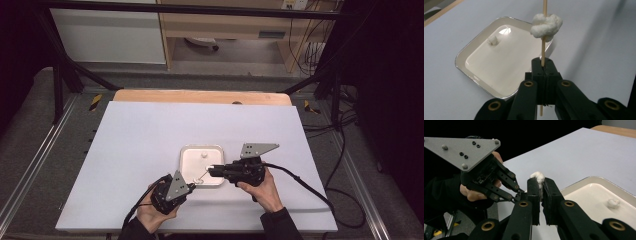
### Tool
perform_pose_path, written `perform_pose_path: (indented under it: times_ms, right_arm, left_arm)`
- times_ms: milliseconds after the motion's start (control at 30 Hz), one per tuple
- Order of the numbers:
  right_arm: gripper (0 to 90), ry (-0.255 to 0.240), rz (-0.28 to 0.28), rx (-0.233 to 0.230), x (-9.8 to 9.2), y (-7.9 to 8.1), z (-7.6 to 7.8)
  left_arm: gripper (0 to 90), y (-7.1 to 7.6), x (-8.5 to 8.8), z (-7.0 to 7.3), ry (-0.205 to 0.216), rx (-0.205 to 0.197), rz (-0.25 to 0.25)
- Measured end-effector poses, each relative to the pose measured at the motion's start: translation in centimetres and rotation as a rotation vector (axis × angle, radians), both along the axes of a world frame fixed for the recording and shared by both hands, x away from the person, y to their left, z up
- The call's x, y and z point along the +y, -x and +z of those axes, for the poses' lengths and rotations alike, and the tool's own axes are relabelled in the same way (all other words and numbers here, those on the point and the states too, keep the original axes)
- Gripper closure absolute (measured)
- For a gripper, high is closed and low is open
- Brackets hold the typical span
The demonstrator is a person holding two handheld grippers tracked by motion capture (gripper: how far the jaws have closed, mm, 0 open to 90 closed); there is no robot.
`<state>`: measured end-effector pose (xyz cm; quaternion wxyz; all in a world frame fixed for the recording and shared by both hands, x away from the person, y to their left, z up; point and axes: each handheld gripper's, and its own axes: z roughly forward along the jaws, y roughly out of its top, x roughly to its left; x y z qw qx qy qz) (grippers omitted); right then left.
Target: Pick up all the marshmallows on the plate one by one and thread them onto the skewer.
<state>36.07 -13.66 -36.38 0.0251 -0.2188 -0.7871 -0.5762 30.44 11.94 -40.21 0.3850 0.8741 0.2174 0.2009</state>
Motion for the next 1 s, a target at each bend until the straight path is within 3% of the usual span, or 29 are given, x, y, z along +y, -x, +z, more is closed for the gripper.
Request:
perform_pose_path:
  times_ms: [1000]
  right_arm:
    - [85.1,-0.014,0.017,0.019,0.19,0.04,-0.43]
  left_arm:
    - [89.4,0.07,-0.16,0.12,0.026,0.017,-0.021]
